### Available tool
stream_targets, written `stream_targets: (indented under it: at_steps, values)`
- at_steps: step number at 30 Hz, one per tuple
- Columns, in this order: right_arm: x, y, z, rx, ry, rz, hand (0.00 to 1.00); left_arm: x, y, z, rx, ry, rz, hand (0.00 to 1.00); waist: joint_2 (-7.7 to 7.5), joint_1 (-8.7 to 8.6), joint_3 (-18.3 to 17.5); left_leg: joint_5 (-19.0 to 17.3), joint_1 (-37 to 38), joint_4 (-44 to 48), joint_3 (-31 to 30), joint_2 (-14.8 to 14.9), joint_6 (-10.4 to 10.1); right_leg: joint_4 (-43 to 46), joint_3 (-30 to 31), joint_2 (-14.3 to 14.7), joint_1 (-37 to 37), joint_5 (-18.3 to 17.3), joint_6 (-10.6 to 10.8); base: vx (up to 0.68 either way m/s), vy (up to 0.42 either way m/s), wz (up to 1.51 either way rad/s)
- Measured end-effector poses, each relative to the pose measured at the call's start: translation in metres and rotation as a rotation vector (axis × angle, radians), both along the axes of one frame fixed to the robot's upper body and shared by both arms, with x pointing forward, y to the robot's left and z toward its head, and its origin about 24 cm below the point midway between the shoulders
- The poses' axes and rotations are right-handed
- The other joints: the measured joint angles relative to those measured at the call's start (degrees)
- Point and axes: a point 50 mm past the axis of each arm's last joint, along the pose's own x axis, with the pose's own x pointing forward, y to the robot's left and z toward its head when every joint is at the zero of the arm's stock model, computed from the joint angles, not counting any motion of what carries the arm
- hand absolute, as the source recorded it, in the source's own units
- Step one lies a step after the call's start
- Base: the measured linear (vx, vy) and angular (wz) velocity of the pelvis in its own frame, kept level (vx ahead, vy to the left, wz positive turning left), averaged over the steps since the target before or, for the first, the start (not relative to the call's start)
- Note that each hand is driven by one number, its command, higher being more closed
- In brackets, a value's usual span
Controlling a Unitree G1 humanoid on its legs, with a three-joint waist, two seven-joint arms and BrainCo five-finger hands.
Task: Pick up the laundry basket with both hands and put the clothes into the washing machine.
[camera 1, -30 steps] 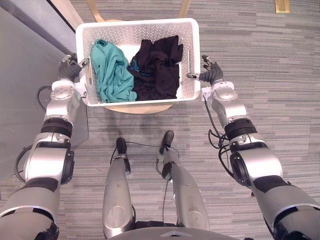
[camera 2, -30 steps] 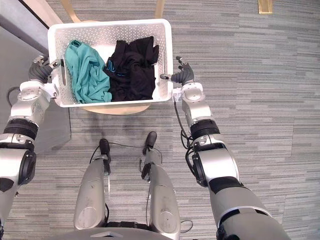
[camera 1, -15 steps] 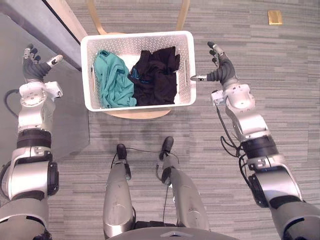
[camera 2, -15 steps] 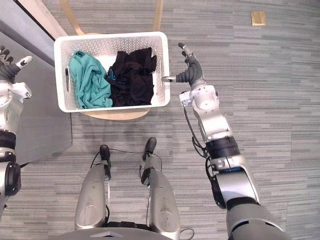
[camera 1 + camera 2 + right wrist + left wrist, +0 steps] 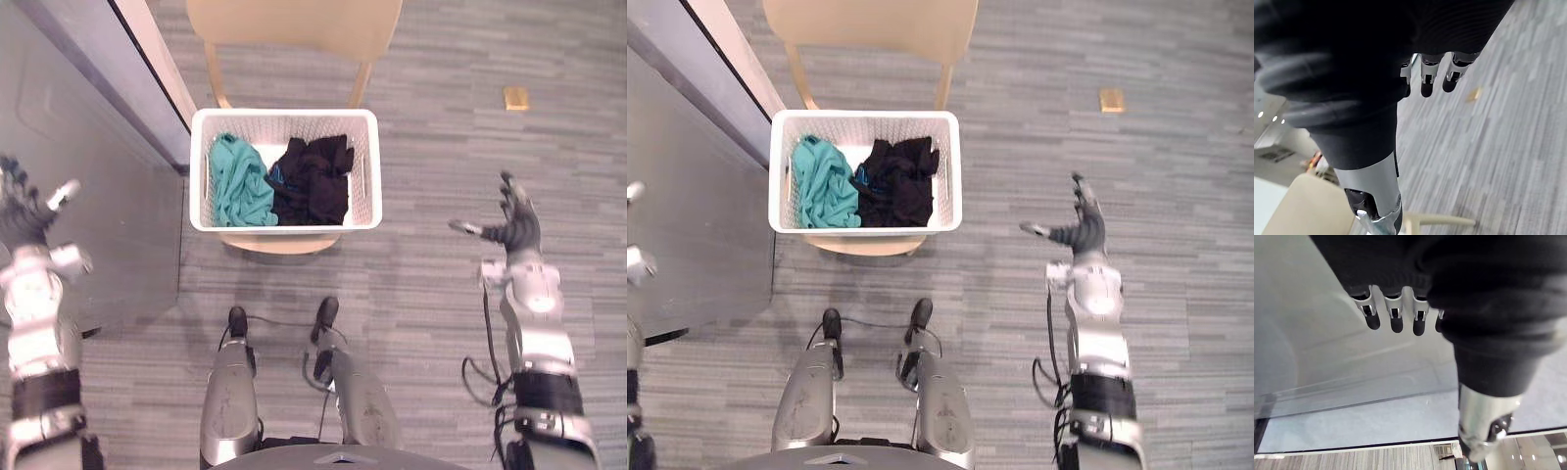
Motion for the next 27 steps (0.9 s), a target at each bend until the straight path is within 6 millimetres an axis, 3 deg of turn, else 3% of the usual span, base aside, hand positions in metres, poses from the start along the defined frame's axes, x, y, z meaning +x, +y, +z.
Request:
stream_targets:
  at_steps: [3,6,7,8,10,12,15,20,23,26,27]
  values:
    - [-0.038,0.003,-0.051,0.133,0.124,-0.083,0.0,-0.04,-0.023,-0.054,-0.147,0.126,0.01,0.0,0.03,-0.76,-2.94,-0.47,3.28,-1.44,0.73,-0.78,0.67,-0.88,0.42,-0.36,2.71,-0.28,0.34,0.07,0.086,-0.04]
    - [-0.067,0.015,-0.1,0.254,0.283,-0.134,0.0,-0.061,-0.05,-0.105,-0.285,0.29,-0.038,0.0,0.44,-1.4,-5.17,-0.71,5.31,-2.09,0.77,-1.51,1.03,-1.57,0.53,-0.93,4.74,-0.56,0.44,0.05,0.09,0.04]
    - [-0.077,0.021,-0.125,0.296,0.386,-0.152,0.0,-0.065,-0.063,-0.134,-0.36,0.398,-0.07,0.0,0.84,-1.61,-5.74,-0.83,6.74,-2.24,0.82,-1.77,1.02,-1.7,0.63,-1.08,6.16,-0.67,0.74,0.02,0.055,0.01]
    - [-0.082,0.025,-0.137,0.319,0.436,-0.157,0.0,-0.068,-0.07,-0.149,-0.399,0.461,-0.083,0.0,0.99,-1.72,-6.28,-0.94,7.42,-2.31,0.96,-1.83,1.01,-1.73,0.8,-1.15,6.78,-0.69,0.86,0.02,0.067,-0.07]
    - [-0.099,0.046,-0.174,0.413,0.595,-0.175,0.0,-0.09,-0.098,-0.201,-0.545,0.701,-0.092,0.0,1.4,-1.69,-8.52,-2.09,10.62,-2.31,2.6,-1.4,1.06,-1.87,2.11,-1.3,9.3,-1.15,1.6,0.01,0.077,-0.28]
    - [-0.112,0.058,-0.195,0.469,0.68,-0.219,0.0,-0.111,-0.118,-0.23,-0.654,0.853,-0.072,0.0,1.81,-1.84,-10.38,-2.97,12.59,-2.57,3.63,-1.36,0.76,-1.96,3.0,-1.29,11.04,-1.48,1.93,-0.02,0.056,-0.22]
    - [-0.138,0.07,-0.224,0.535,0.848,-0.264,0.0,-0.147,-0.121,-0.255,-0.773,1.01,0.04,0.0,2.18,-2.27,-13.3,-3.32,16.19,-4.69,4.12,-1.75,0.91,-3.37,3.29,-1.32,14.0,-1.68,1.82,0.0,0.025,-0.07]
    - [-0.173,0.068,-0.249,0.63,1.053,-0.347,0.0,-0.183,-0.118,-0.267,-0.848,1.142,0.135,0.0,2.95,-2.08,-14.51,-3.37,19.83,-5.69,2.94,-1.95,0.81,-4.9,2.31,-1.26,18.6,-1.88,2.09,0.02,0.016,0.14]
    - [-0.178,0.07,-0.252,0.627,1.104,-0.338,0.0,-0.186,-0.117,-0.268,-0.871,1.134,0.163,0.0,2.95,-2.07,-14.59,-1.84,18.43,-6.27,-0.77,-2.29,0.33,-5.54,-1.45,-1.44,19.56,-1.97,2.25,0.0,-0.019,0.61]
    - [-0.168,0.073,-0.25,0.598,1.097,-0.292,0.0,-0.168,-0.118,-0.264,-0.878,1.06,0.151,0.0,2.43,-1.98,-14.62,1.55,11.29,-6.19,-7.31,-2.94,0.68,0.19,-8.18,-2.34,14.27,-4.58,1.31,-0.06,-0.055,1.18]
    - [-0.158,0.068,-0.247,0.572,1.081,-0.274,0.0,-0.159,-0.119,-0.263,-0.882,1.028,0.143,0.0,3.42,-1.64,-14.05,4.0,6.89,-5.84,-11.07,-3.22,0.04,4.91,-11.04,-2.99,10.21,-6.99,-0.07,-0.11,-0.07,1.58]
